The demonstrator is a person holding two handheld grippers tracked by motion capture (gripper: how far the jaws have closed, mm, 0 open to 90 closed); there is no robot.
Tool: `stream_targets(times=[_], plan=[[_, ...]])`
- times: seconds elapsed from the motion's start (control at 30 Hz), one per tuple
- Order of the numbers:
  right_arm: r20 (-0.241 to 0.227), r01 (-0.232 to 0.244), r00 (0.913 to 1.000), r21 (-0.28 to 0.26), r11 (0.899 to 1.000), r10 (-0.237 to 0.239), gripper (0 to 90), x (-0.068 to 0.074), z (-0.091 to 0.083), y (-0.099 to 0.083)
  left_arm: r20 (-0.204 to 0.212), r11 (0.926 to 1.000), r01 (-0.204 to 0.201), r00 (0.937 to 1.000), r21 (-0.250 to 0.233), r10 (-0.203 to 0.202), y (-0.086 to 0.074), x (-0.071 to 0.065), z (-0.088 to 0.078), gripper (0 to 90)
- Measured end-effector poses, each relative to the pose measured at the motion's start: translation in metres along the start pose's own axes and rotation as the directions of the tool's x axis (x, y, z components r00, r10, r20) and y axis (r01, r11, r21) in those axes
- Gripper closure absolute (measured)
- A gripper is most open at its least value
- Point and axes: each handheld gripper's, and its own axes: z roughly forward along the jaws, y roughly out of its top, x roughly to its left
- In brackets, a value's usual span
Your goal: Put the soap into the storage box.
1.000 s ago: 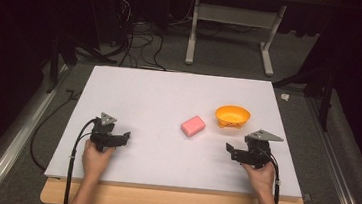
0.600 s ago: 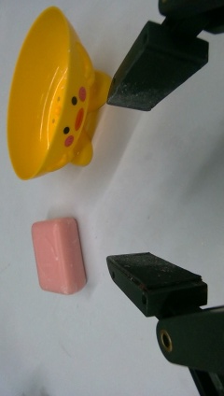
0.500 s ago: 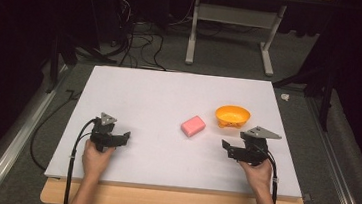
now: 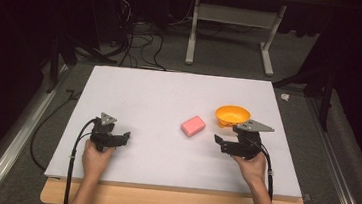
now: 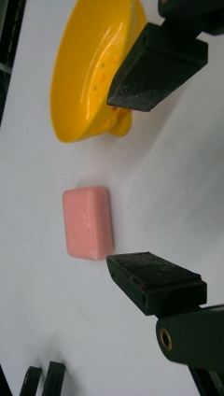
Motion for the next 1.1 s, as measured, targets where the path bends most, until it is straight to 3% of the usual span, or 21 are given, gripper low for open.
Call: stream_targets(times=[0.4, 1.1], plan=[[-0.041, 0.037, 0.9985, -0.013, 0.999, -0.037, 20.7, 0.012, 0.01, 0.019, 0.0, 1.0, 0.0, 1.0, 0.0, 0.0, 0.0, 0.0, 0.0, 20.4], [-0.081, 0.025, 0.9964, 0.007, 1.0, -0.025, 19.6, 0.019, 0.039, 0.028, 0.0, 1.0, 0.0, 1.0, 0.0, 0.0, 0.0, 0.0, 0.0, 20.4]])
